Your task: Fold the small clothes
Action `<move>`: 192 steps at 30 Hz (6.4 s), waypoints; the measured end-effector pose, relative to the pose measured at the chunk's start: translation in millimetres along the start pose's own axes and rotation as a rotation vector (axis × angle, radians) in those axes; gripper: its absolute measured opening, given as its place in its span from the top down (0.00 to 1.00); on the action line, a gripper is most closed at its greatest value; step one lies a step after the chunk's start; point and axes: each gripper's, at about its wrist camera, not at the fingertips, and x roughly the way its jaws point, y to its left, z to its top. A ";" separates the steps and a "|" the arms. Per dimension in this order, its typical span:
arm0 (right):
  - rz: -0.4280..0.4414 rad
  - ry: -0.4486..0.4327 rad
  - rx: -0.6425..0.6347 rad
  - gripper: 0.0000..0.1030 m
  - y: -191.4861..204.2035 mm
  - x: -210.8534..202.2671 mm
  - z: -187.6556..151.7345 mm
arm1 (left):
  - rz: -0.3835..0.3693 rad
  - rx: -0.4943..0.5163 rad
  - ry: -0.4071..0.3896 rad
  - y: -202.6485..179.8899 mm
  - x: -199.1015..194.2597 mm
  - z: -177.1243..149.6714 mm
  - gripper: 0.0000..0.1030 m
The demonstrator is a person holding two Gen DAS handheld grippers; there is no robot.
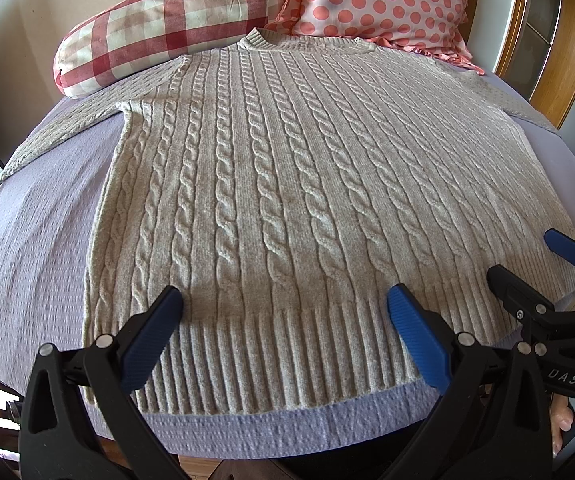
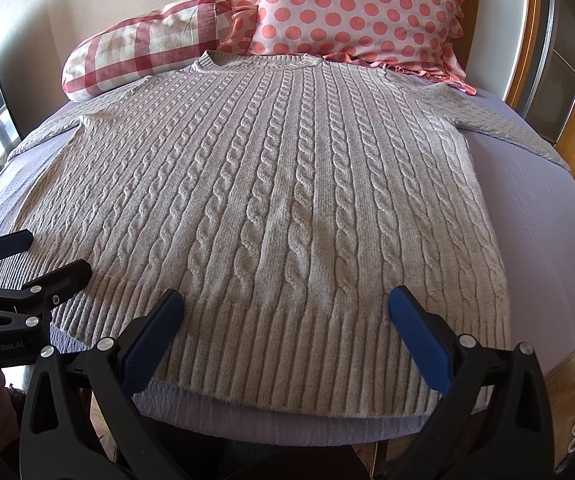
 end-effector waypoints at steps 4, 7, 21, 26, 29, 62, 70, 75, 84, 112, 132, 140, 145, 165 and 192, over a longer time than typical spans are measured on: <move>0.000 0.000 0.000 0.01 0.1 -0.1 -0.2 | 0.000 0.000 0.000 0.0 0.0 0.0 0.02; 0.000 0.000 0.000 0.01 0.0 -0.2 -0.3 | 0.000 0.000 0.000 0.0 0.0 0.0 0.02; 0.000 -0.001 0.000 0.01 -0.1 -0.5 -0.6 | 0.000 0.000 -0.001 0.0 0.0 0.0 0.02; 0.000 -0.002 0.000 0.01 -0.1 -0.6 -0.8 | 0.000 0.000 -0.001 0.0 0.0 0.0 0.02; 0.000 -0.002 0.000 0.01 0.0 -0.6 -0.9 | 0.000 0.000 -0.001 0.0 0.0 0.0 0.02; 0.109 -0.123 0.052 0.01 -50.9 -15.1 16.0 | 0.007 -0.002 -0.071 0.1 -4.9 -7.3 0.02; 0.054 -0.282 0.657 0.05 -288.7 -20.9 106.6 | -0.059 -0.034 -0.214 14.8 -11.6 4.9 0.02; -0.045 -0.211 0.982 0.45 -409.1 37.6 125.0 | -0.079 -0.134 -0.391 43.6 -32.5 33.5 0.02; -0.159 -0.213 1.220 0.65 -496.0 95.0 128.1 | -0.048 -0.237 -0.517 89.7 -39.2 72.5 0.02; 0.649 -0.044 0.090 0.89 22.8 60.5 261.7 | -0.010 -0.636 -0.419 276.0 -25.1 77.2 0.02; 0.380 -0.298 0.418 0.27 -151.8 10.2 180.0 | -0.171 -1.183 -0.306 465.9 53.9 75.7 0.33; 0.416 -0.272 0.421 0.26 -149.4 21.5 170.7 | -0.082 -1.252 -0.253 504.1 67.7 78.2 0.93; 0.419 -0.300 0.410 0.26 -156.2 12.1 167.3 | 0.060 -1.003 -0.304 460.6 24.2 127.9 0.94; 0.403 -0.163 0.526 0.46 -204.6 57.2 168.7 | -0.323 0.088 -0.353 2.4 10.7 214.3 0.66; 0.214 -0.047 0.511 0.93 -205.8 106.8 190.5 | -0.213 -0.196 -0.182 164.2 4.3 70.1 0.44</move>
